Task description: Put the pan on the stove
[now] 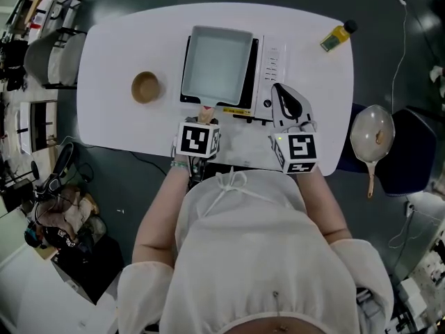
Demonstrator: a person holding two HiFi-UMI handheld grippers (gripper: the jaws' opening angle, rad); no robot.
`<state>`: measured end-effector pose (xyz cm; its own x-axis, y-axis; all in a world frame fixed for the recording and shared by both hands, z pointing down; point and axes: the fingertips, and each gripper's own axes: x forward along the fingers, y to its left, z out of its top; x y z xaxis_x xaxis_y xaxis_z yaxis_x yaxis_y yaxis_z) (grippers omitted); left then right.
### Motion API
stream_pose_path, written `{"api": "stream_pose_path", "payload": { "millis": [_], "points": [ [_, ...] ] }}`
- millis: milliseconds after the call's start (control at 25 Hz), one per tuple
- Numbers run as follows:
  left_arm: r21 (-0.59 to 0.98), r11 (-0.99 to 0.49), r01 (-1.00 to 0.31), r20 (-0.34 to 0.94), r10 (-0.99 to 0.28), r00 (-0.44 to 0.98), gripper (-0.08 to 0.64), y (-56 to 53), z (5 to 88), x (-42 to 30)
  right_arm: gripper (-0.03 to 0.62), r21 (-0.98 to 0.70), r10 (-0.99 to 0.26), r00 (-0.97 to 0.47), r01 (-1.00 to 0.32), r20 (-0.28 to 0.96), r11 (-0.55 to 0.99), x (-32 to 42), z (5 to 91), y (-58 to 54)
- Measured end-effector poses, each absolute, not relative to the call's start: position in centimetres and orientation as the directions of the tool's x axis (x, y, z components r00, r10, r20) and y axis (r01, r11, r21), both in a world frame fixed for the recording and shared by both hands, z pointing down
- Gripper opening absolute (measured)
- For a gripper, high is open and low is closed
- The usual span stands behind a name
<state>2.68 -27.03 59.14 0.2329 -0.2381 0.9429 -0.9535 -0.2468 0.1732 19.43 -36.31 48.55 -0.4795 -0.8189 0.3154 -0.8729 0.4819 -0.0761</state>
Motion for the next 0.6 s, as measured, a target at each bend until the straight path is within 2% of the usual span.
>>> {"api": "stream_pose_path", "payload": {
  "millis": [240,440,600],
  "points": [
    [0.259,-0.216,-0.941,0.943,-0.155,0.295,0.086,-27.0,58.8,3.3,0.006,-0.089,-0.817,-0.486,-0.871,0.312,0.484,19.5,48.9,-36.3],
    [0.362,-0.119,-0.924,0.925,-0.073,0.372,0.091,-27.1,57.9,4.1,0.005,-0.086,-0.814,-0.488,-0.869,0.316,0.488,19.6,49.0,-35.9],
    [0.369,-0.127,-0.921,0.925,-0.048,0.378,0.094,-27.2,57.8,4.6,0.006,-0.082,-0.815,-0.481,-0.872,0.324,0.482,20.2,49.1,-35.8]
  ]
}}
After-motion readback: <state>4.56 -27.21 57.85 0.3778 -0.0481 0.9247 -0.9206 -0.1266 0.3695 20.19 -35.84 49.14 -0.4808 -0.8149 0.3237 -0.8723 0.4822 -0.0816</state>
